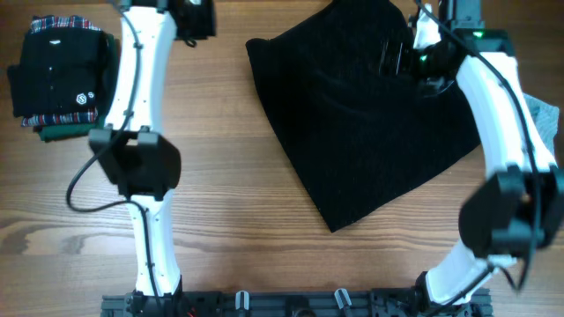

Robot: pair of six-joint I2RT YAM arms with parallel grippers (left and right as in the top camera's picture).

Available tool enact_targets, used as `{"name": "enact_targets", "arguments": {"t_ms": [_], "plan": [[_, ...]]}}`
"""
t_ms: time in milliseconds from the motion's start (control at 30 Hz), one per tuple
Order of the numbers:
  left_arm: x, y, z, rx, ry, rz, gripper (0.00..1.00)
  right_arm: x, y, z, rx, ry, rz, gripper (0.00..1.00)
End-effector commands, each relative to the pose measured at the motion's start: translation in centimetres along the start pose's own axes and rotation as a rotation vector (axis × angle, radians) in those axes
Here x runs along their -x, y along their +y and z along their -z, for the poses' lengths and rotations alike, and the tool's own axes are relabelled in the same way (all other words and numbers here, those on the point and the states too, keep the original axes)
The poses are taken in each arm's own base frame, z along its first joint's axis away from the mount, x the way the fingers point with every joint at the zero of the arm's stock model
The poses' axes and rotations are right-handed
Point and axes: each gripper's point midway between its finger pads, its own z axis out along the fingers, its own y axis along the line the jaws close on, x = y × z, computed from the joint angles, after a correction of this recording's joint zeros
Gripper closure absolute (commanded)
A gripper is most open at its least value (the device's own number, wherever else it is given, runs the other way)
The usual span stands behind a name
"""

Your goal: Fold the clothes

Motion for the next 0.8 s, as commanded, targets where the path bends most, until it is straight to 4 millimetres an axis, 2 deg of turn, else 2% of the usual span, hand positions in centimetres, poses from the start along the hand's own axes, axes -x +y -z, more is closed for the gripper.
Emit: {"name": "enact_targets", "arguments": {"t_ms": [0, 133, 333, 533, 767], "plan": [[-0.9, -0.8, -4.0, -0.085, 0.044, -0.166, 0.78, 1.5, 1.6, 3.9, 0.032, -0.093, 0.03, 0.01], [-1.5, -3.7, -6.2, -0.276, 0.044, -0.226, 0.53, 1.5, 1.9, 4.9, 0.034, -0.11, 0.036, 0.0], [-0.7, -6.0, -7.5, -0.413, -0.009, -0.239, 0.27, 1.4, 1.9, 4.9, 0.034, -0.105, 0.034, 0.01], [0.0, -7.4, -9.9, -0.45, -0.042, -0.208, 0.16, 1.1, 1.9, 4.9, 0.033, -0.094, 0.023, 0.0], [-0.8, -8.6, -13.3, -0.459, -0.034, -0.195, 0.15, 0.9, 1.8, 4.9, 0.032, -0.085, 0.004, 0.01]]}}
